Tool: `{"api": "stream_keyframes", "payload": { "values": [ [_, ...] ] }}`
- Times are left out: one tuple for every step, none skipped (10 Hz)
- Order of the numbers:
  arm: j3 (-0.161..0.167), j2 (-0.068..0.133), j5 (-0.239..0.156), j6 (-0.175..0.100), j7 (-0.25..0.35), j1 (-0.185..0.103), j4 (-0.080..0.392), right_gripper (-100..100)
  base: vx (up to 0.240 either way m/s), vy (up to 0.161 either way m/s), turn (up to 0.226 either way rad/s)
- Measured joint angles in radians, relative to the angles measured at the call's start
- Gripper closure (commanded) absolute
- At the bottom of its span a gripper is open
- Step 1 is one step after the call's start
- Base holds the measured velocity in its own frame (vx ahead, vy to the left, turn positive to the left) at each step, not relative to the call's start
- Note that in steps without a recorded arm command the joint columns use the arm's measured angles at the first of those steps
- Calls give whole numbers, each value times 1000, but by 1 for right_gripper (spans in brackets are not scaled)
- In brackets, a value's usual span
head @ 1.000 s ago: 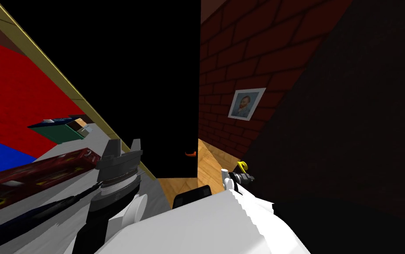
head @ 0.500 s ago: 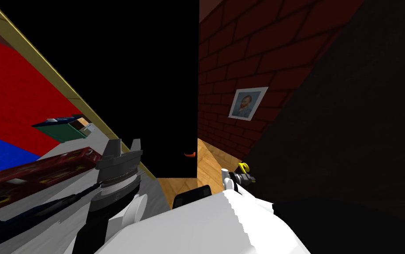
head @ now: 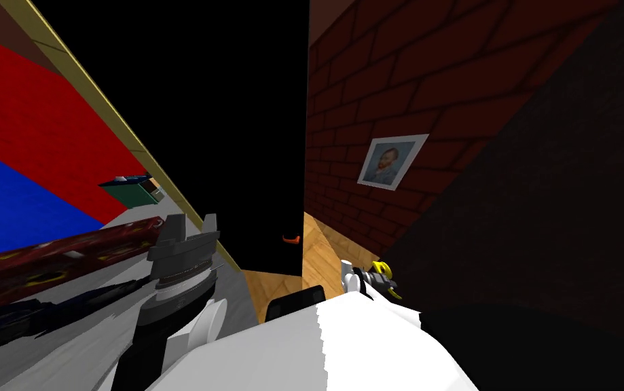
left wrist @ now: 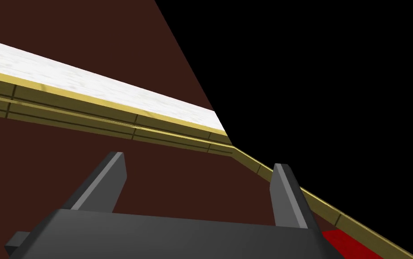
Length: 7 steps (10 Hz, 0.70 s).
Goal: Push the door open
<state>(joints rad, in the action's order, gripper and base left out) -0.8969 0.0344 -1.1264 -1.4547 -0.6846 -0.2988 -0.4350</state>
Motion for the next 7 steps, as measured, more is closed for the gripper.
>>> {"api": "stream_keyframes", "payload": {
  "values": [
    [-4, 0, -3, -7, 0, 3, 1, 100, -138, 3, 10],
    [-3, 5, -2, -8, 0, 1, -1, 100, -187, 35, 64],
    [0, 9, 0, -7, 0, -5, -2, 100, -183, 39, 68],
    [4, -2, 2, 4, -10, 0, -34, 100, -132, 16, 40],
    [6, -5, 3, 12, -17, -2, -42, 100, -34, -2, 9],
    [7, 5, 3, 9, -6, -11, -14, 100, -100, 28, -8],
    [6, 22, 3, -2, 11, -27, 24, 100, -145, 12, 19]
  ]
}}
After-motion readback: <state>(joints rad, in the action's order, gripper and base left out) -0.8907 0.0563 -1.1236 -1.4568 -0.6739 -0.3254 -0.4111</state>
